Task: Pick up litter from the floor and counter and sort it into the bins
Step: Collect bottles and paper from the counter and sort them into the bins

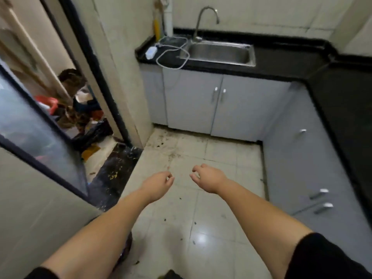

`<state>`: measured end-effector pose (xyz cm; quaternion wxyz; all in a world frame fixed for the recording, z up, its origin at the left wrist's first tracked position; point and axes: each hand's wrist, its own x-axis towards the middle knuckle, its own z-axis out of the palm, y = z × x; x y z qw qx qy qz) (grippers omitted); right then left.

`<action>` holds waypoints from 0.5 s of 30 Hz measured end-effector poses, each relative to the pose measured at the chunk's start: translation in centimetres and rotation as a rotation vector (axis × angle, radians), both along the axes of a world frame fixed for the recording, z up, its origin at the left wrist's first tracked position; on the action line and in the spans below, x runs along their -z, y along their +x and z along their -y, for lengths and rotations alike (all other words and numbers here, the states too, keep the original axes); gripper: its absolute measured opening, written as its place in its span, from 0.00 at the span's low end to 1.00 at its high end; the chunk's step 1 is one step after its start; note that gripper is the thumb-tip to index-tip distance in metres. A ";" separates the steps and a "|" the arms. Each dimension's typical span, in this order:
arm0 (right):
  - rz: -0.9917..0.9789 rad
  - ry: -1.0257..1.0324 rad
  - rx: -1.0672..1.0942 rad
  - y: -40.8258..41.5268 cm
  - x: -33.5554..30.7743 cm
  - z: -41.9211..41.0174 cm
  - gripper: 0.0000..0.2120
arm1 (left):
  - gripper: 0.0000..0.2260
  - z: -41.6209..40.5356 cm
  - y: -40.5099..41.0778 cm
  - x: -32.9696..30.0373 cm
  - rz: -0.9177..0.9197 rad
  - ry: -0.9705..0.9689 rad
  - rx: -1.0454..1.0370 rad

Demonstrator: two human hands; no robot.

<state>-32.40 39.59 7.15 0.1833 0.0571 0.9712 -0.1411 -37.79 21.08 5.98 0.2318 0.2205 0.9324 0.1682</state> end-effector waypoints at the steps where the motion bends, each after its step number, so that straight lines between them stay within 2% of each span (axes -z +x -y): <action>1: -0.001 0.011 0.052 2.3 -0.2 -1.6 0.22 | 0.15 -1.9 1.2 -0.1 -0.001 0.003 0.043; 6: -0.006 0.042 0.264 15.4 -1.6 -8.7 0.22 | 0.14 -10.0 9.7 -1.0 -0.007 0.061 0.225; 15: -0.052 0.097 0.648 38.5 -6.2 -19.0 0.20 | 0.15 -25.8 28.4 -5.5 -0.045 0.099 0.676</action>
